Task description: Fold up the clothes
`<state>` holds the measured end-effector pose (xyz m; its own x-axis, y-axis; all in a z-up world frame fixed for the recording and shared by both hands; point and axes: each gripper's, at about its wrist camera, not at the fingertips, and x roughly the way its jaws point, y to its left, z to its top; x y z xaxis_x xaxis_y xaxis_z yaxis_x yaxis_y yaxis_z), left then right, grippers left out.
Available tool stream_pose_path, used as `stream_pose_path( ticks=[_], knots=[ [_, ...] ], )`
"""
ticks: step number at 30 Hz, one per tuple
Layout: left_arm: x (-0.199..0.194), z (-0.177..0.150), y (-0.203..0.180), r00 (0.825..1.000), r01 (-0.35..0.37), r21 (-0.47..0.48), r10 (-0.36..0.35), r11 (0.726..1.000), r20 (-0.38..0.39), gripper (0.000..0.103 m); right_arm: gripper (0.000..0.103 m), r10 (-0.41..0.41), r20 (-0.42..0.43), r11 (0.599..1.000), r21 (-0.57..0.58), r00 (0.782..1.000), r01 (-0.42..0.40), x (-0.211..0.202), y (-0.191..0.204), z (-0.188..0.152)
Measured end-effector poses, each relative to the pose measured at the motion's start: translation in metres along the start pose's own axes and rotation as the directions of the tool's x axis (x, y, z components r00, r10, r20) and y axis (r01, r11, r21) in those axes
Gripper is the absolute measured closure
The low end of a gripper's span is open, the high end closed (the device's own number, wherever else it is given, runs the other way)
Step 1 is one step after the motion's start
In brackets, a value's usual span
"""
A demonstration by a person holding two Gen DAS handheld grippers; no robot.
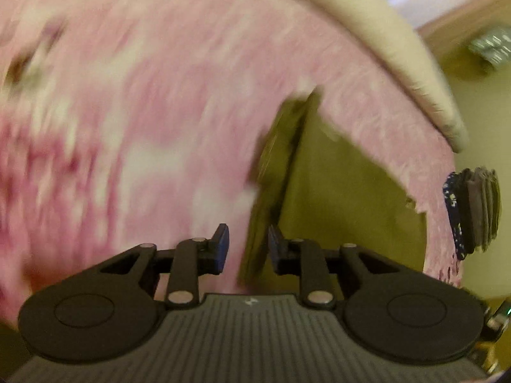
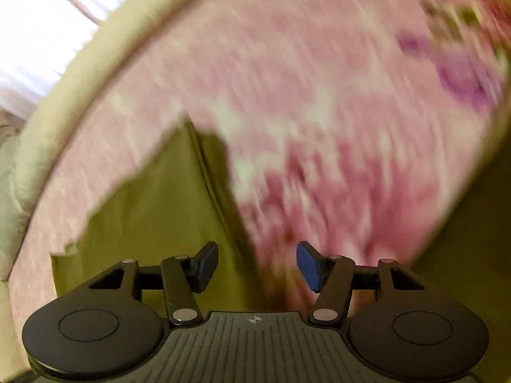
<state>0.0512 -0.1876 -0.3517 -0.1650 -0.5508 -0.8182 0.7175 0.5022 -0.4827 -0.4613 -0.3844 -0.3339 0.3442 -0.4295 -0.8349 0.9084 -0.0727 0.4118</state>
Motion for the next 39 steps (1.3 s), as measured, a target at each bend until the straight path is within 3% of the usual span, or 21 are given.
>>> stream_pose_path(
  ticks=[4, 10, 12, 16, 17, 18, 19, 24, 28, 35, 39],
  knots=[
    [0.030, 0.050, -0.023, 0.995, 0.062, 0.064, -0.067, 0.996, 0.077, 0.071, 0.045, 0.145, 0.071, 0.985, -0.107, 0.987, -0.137, 0.026, 0.027, 0.045],
    [0.087, 0.081, -0.045, 0.996, 0.049, 0.092, -0.056, 0.995, 0.076, 0.070, 0.047, 0.214, -0.019, 0.945, -0.247, 0.977, -0.212, 0.083, 0.052, 0.074],
    [0.097, 0.083, -0.044, 0.995, 0.055, 0.080, -0.062, 0.995, 0.078, 0.070, 0.065, 0.212, -0.055, 0.945, -0.243, 0.976, -0.219, 0.095, 0.050, 0.074],
    [0.106, 0.082, -0.043, 0.992, 0.082, 0.066, -0.088, 0.994, 0.091, 0.073, 0.065, 0.224, -0.064, 0.935, -0.268, 0.972, -0.233, 0.099, 0.043, 0.072],
    [0.107, 0.082, -0.043, 0.991, 0.092, 0.065, -0.098, 0.994, 0.094, 0.075, 0.072, 0.237, -0.061, 0.929, -0.277, 0.970, -0.244, 0.102, 0.044, 0.074],
    [0.109, 0.082, -0.043, 0.990, 0.100, 0.069, -0.107, 0.993, 0.096, 0.085, 0.096, 0.249, -0.058, 0.923, -0.288, 0.967, -0.255, 0.105, 0.045, 0.076],
    [0.110, 0.082, -0.045, 0.989, 0.106, 0.085, -0.114, 0.991, 0.098, 0.102, 0.097, 0.249, -0.055, 0.915, -0.313, 0.967, -0.253, 0.104, 0.047, 0.075],
    [0.096, 0.080, -0.046, 0.978, 0.114, 0.142, -0.136, 0.983, 0.161, 0.102, 0.101, 0.257, 0.014, 0.877, -0.423, 0.966, -0.228, 0.086, 0.062, 0.071],
    [0.089, 0.085, -0.042, 0.967, 0.119, 0.137, -0.146, 0.983, 0.208, 0.102, 0.101, 0.275, 0.075, 0.880, -0.421, 0.959, -0.220, 0.073, 0.063, 0.076],
    [0.125, 0.094, -0.041, 0.978, 0.065, 0.140, -0.091, 0.988, 0.188, 0.102, 0.101, 0.209, 0.068, 0.888, -0.432, 0.976, -0.160, 0.113, 0.072, 0.084],
    [0.132, 0.092, -0.045, 0.982, -0.007, 0.151, -0.022, 0.988, 0.187, 0.098, 0.100, 0.104, -0.013, 0.912, -0.397, 0.995, -0.100, 0.144, 0.069, 0.081]
  ],
)
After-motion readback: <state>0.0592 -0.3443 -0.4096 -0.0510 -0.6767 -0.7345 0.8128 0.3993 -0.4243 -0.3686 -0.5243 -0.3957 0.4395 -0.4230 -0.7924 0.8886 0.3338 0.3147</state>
